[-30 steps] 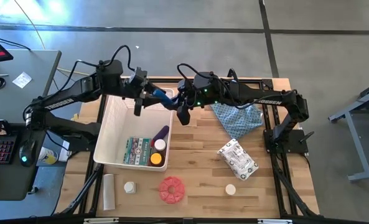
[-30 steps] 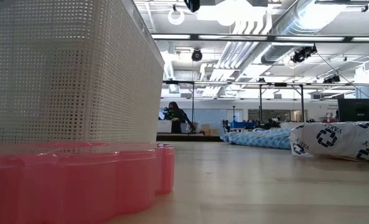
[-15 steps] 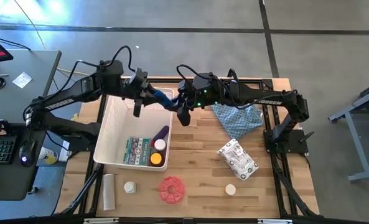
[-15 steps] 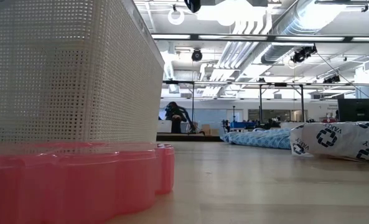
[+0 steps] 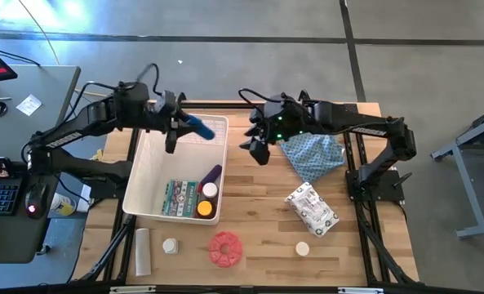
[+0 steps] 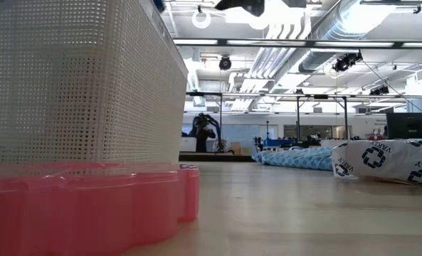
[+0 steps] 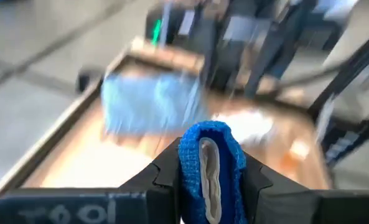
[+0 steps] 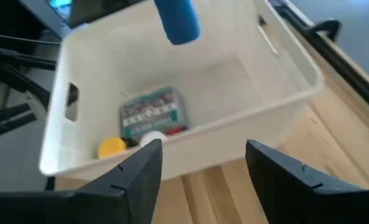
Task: Pick & place medical supplies in basket/bin
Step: Put the blue rolled gauze into the white bin, then adjust the violet rolled gauze in the white bin, then put the white mailer bag into the white bin
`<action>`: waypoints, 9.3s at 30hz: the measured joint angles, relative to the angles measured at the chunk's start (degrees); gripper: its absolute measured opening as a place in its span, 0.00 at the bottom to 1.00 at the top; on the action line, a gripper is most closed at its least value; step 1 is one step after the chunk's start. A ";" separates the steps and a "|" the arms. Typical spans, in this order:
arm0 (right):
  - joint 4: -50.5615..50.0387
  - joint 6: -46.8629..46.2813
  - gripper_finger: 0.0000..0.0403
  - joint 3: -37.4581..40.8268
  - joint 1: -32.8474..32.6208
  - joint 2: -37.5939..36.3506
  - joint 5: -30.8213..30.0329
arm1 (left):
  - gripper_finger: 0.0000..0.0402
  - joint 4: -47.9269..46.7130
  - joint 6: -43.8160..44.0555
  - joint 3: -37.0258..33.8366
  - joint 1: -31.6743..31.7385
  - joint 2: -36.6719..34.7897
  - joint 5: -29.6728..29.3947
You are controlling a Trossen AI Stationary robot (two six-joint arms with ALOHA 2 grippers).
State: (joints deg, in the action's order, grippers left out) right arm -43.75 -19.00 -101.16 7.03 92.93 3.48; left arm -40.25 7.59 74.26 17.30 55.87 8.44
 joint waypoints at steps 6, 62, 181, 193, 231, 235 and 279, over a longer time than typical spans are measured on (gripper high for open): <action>-1.46 -0.33 0.56 0.00 0.88 -2.83 -2.69 | 0.30 -17.61 -0.93 0.00 0.00 4.70 -1.96; -2.72 -4.16 0.41 0.00 -0.29 -3.63 -0.52 | 0.66 -31.97 -13.58 -0.22 4.26 37.10 0.31; -5.13 -4.98 0.35 0.02 -0.31 -3.59 -6.98 | 0.35 -4.64 -10.34 -14.93 -5.33 31.86 -12.08; -5.12 -5.55 0.35 0.02 -0.33 -3.59 -6.97 | 0.38 -5.33 -23.99 -14.93 -5.31 31.84 -21.39; -14.22 -12.08 0.35 0.02 -0.31 -3.59 -4.01 | 0.55 -33.64 2.77 -0.74 -6.67 25.32 -16.54; -14.26 -14.37 0.35 0.02 -0.31 -3.59 -3.76 | 0.50 -33.64 5.01 -0.76 -8.44 20.63 -16.04; -15.26 -54.70 0.82 44.80 -25.23 -4.68 8.29 | 0.44 -30.60 12.15 -0.81 -9.45 -0.62 -11.91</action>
State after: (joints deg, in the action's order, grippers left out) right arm -59.01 -73.71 -56.36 -18.20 88.25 11.78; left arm -70.85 19.74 73.45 7.85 55.24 -3.46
